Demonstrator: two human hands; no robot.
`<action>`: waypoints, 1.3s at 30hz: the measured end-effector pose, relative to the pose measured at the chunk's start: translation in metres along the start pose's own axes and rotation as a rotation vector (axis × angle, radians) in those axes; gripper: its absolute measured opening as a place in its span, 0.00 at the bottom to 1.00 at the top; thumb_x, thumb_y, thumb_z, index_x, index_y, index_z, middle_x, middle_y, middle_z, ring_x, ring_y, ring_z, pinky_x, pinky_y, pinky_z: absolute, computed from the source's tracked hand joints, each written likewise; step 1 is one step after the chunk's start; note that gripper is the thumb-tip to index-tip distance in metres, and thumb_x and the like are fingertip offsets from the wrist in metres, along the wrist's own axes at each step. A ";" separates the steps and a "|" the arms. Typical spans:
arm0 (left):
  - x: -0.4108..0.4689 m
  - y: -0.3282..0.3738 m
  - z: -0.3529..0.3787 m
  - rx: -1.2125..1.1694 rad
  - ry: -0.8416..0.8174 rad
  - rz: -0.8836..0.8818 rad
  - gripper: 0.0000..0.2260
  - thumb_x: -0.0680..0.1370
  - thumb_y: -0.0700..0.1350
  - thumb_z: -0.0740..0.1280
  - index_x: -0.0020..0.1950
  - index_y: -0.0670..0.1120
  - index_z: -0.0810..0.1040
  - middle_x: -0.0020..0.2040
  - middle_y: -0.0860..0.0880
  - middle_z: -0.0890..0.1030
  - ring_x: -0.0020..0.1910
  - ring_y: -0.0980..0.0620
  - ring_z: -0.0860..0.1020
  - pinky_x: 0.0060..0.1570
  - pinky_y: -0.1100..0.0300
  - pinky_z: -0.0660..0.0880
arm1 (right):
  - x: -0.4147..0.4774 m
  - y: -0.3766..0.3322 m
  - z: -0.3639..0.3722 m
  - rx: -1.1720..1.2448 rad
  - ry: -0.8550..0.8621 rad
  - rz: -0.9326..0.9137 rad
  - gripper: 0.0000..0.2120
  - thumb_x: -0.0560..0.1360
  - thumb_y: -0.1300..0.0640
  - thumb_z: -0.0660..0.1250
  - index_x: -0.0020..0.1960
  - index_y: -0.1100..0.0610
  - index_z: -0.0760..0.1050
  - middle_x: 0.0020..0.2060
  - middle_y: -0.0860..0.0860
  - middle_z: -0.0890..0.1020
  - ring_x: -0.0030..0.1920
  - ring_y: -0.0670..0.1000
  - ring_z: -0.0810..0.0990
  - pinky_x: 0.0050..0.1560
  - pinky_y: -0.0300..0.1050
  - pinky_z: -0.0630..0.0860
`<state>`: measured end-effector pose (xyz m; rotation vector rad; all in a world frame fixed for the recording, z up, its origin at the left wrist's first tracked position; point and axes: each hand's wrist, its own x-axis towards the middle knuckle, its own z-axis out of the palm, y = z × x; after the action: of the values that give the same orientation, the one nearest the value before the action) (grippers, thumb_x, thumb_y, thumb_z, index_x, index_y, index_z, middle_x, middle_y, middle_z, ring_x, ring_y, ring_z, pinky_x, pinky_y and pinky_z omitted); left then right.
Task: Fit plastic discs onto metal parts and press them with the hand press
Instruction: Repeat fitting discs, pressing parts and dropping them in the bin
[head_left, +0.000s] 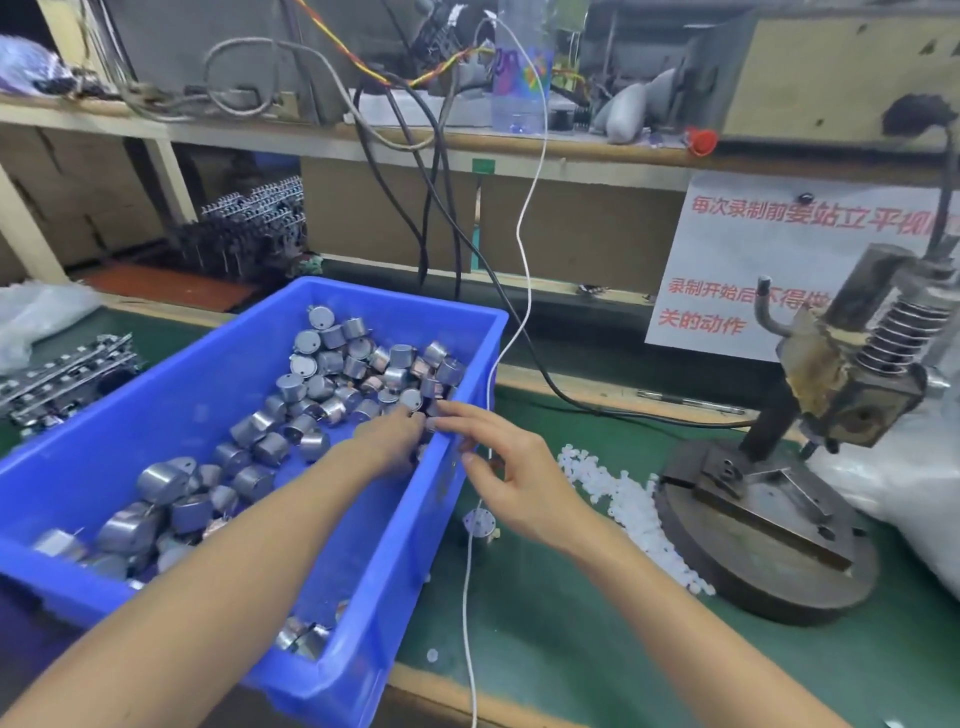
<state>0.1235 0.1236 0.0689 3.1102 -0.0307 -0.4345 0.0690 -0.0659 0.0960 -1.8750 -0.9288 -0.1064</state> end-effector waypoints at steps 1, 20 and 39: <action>0.000 0.000 0.000 0.005 -0.004 -0.029 0.21 0.77 0.47 0.63 0.69 0.45 0.66 0.69 0.45 0.66 0.67 0.45 0.68 0.63 0.49 0.69 | -0.001 0.001 0.000 0.007 0.004 -0.004 0.21 0.75 0.70 0.58 0.62 0.56 0.77 0.64 0.41 0.73 0.55 0.34 0.74 0.38 0.34 0.70; -0.089 0.159 -0.078 -0.998 0.455 0.089 0.06 0.71 0.47 0.70 0.46 0.48 0.80 0.41 0.54 0.81 0.45 0.56 0.78 0.37 0.67 0.71 | -0.042 0.006 -0.084 -0.025 0.379 0.181 0.12 0.74 0.59 0.70 0.53 0.49 0.71 0.39 0.55 0.81 0.36 0.55 0.78 0.39 0.46 0.74; -0.090 0.208 0.083 -0.743 0.245 0.320 0.06 0.76 0.42 0.66 0.39 0.49 0.77 0.34 0.57 0.77 0.36 0.56 0.73 0.43 0.59 0.72 | -0.184 0.061 -0.083 0.354 0.497 0.631 0.05 0.76 0.64 0.65 0.51 0.62 0.78 0.31 0.48 0.81 0.30 0.45 0.77 0.33 0.36 0.75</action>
<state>0.0101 -0.0828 0.0148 2.3436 -0.2874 -0.0309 0.0047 -0.2471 0.0088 -1.6155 0.0044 -0.0171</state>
